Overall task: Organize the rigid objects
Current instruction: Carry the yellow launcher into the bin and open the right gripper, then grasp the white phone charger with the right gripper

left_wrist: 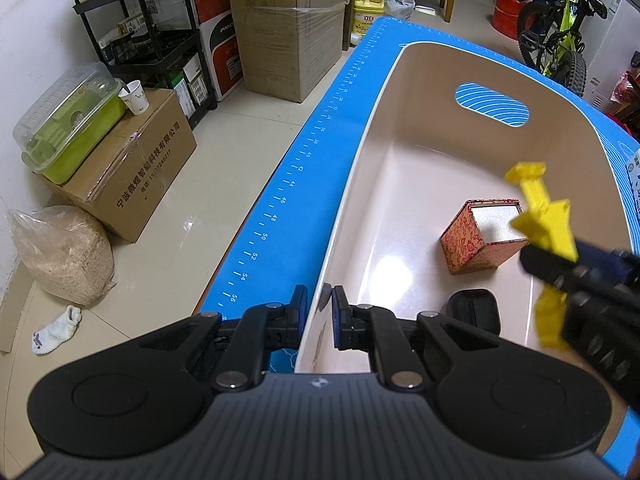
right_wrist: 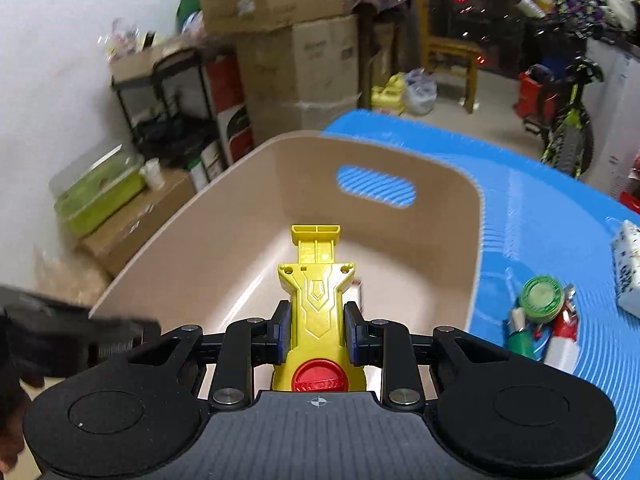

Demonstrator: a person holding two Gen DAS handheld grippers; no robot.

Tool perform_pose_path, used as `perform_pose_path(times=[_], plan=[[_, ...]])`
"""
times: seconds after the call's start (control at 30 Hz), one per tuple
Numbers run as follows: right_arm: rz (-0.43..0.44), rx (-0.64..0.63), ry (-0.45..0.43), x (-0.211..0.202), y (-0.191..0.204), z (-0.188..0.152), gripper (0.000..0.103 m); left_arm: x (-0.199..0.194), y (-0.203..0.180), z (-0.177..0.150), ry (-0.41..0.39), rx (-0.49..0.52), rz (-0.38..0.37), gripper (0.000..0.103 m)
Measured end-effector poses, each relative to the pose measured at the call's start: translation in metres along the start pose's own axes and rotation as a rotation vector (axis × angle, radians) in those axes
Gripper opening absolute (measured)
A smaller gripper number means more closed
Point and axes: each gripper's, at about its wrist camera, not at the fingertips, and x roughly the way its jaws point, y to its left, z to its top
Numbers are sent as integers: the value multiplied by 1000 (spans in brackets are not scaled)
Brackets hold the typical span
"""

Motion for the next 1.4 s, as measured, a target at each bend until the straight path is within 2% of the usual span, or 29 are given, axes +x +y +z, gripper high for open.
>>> perform_pose_path(times=[0.13, 0.3, 0.47, 0.5, 0.6, 0.8, 0.93, 1.07, 1.23, 1.4], plan=[[3, 12, 81, 14, 3, -7, 35, 0, 0, 0, 0, 1, 0, 14], [3, -33, 158, 27, 14, -11, 35, 0, 0, 0, 0, 0, 0, 14], [6, -29, 174, 29, 14, -8, 38, 0, 0, 0, 0, 0, 0, 14], [10, -19, 167, 27, 12, -7, 44, 0, 0, 0, 0, 0, 0, 14], [44, 19, 120, 16, 4, -3, 53, 0, 0, 0, 0, 1, 0, 14], [18, 53, -5, -17, -15, 13, 66, 1, -1, 0, 0, 2, 2, 14], [-24, 94, -73, -37, -38, 19, 71, 1, -1, 0, 0, 1, 1, 15], [-120, 140, -148, -55, -75, 20, 76, 1, -1, 0, 1, 1, 0, 15], [-233, 246, -152, -51, -130, 14, 76, 2, -2, 0, 2, 1, 0, 15], [-319, 225, -104, -25, -168, -3, 76, 2, -2, 0, 2, 0, -1, 15]])
